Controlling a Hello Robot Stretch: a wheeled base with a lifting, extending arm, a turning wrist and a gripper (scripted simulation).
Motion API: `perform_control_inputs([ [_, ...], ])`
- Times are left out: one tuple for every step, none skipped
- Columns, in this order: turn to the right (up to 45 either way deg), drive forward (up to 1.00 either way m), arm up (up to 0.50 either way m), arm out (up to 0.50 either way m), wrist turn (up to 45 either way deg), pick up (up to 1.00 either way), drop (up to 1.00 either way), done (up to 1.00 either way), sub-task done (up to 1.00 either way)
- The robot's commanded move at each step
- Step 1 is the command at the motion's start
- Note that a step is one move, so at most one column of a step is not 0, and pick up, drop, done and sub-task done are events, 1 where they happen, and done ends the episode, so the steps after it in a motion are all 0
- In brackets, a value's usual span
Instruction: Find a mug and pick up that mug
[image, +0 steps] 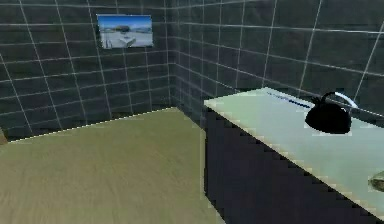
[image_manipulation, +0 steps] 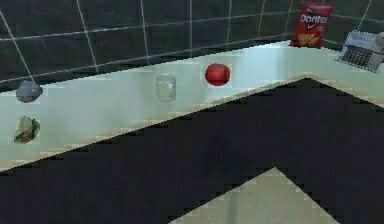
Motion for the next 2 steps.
perform_control_inputs([
  [45.0, 0.0, 0.0, 0.0, 0.0, 0.0, 0.0, 0.0, 0.0],
  [15.0, 0.0, 0.0, 0.0, 0.0, 0.0, 0.0, 0.0, 0.0],
])
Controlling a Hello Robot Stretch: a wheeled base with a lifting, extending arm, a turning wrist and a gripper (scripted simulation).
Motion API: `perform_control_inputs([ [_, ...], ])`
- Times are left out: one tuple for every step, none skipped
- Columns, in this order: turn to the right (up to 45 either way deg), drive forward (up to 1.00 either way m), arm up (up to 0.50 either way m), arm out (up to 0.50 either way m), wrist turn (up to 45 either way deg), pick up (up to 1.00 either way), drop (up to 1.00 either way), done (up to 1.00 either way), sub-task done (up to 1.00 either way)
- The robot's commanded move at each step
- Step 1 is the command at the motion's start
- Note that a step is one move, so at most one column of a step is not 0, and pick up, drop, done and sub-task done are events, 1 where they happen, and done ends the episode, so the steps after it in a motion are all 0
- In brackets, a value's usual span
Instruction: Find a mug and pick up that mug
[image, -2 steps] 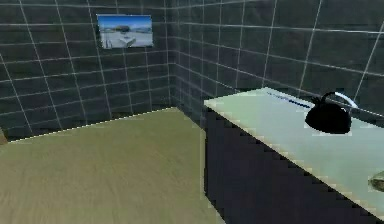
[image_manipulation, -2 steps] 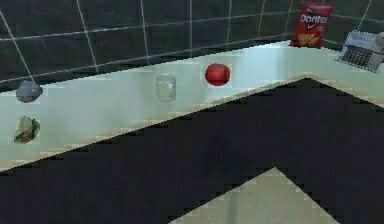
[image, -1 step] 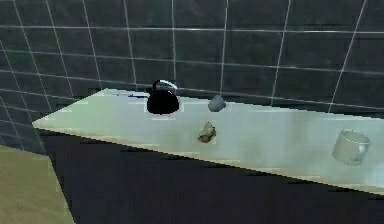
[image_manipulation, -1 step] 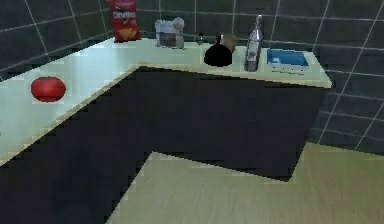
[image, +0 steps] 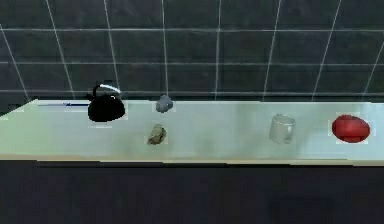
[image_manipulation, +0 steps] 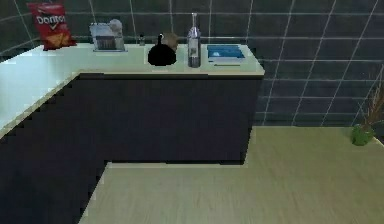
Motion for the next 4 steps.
perform_control_inputs([
  [0.0, 0.4, 0.0, 0.0, 0.0, 0.0, 0.0, 0.0, 0.0],
  [-42.0, 0.0, 0.0, 0.0, 0.0, 0.0, 0.0, 0.0, 0.0],
  [0.0, 0.0, 0.5, 0.0, 0.0, 0.0, 0.0, 0.0, 0.0],
  [0.0, 0.0, 0.38, 0.0, 0.0, 0.0, 0.0, 0.0, 0.0],
])
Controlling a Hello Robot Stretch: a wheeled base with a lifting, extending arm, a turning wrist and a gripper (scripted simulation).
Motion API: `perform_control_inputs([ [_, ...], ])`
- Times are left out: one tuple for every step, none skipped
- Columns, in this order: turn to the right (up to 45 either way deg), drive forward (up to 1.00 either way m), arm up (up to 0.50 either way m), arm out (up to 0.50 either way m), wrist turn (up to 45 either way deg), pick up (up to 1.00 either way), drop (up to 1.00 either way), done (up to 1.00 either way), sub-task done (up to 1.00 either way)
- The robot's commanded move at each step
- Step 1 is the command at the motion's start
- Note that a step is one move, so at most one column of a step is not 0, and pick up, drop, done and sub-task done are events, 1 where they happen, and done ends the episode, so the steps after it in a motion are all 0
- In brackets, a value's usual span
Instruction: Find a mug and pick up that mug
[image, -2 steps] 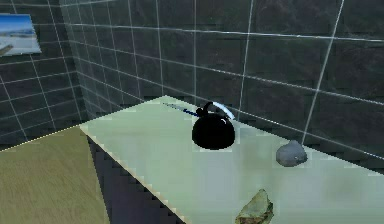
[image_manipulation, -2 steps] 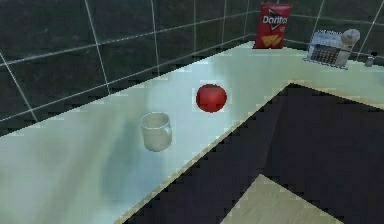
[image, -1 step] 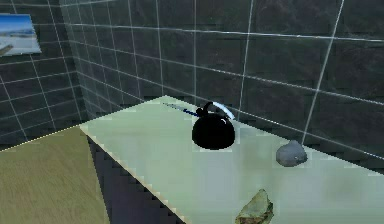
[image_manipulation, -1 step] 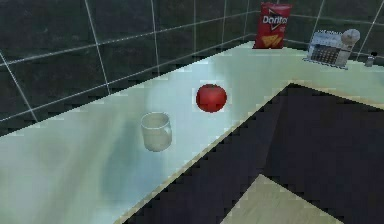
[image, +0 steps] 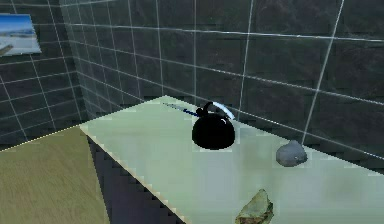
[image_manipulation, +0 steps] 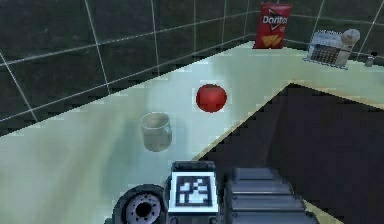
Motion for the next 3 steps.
perform_control_inputs([
  [0.0, 0.0, 0.0, 0.24, 0.0, 0.0, 0.0, 0.0, 0.0],
  [0.0, 0.0, 0.0, 0.0, 45.0, 0.0, 0.0, 0.0, 0.0],
  [0.0, 0.0, 0.0, 0.0, 45.0, 0.0, 0.0, 0.0, 0.0],
])
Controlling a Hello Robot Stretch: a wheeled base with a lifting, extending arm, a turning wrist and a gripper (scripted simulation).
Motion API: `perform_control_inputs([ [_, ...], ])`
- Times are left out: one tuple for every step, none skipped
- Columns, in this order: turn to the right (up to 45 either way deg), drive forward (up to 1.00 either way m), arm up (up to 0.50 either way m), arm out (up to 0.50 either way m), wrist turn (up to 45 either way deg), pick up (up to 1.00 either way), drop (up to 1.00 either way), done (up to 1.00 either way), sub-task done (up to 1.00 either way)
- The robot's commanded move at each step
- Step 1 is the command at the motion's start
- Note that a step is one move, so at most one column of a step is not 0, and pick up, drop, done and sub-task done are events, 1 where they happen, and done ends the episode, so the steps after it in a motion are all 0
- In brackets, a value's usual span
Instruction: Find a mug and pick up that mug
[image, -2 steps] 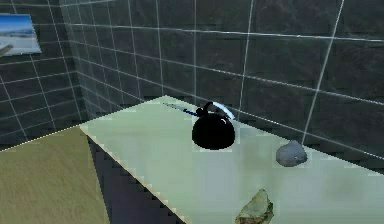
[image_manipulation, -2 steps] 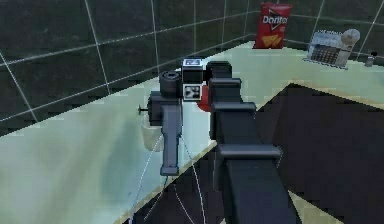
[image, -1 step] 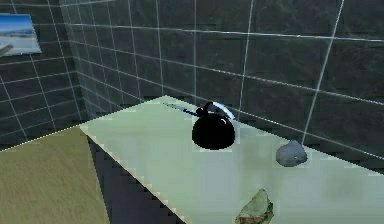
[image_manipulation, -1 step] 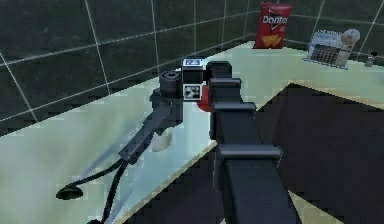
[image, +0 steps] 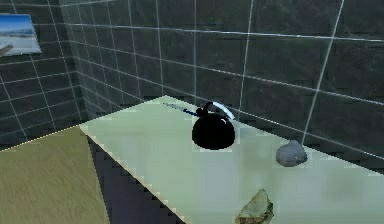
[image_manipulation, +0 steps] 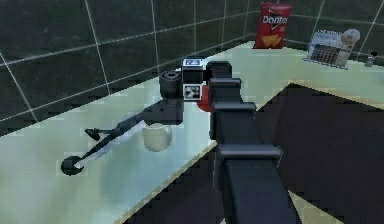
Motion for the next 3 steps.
perform_control_inputs([
  [0.0, 0.0, 0.0, 0.0, 45.0, 0.0, 0.0, 0.0, 0.0],
  [0.0, 0.0, 0.0, 0.0, 18.0, 0.0, 0.0, 0.0, 0.0],
  [0.0, 0.0, -0.16, 0.0, 0.0, 0.0, 0.0, 0.0, 0.0],
])
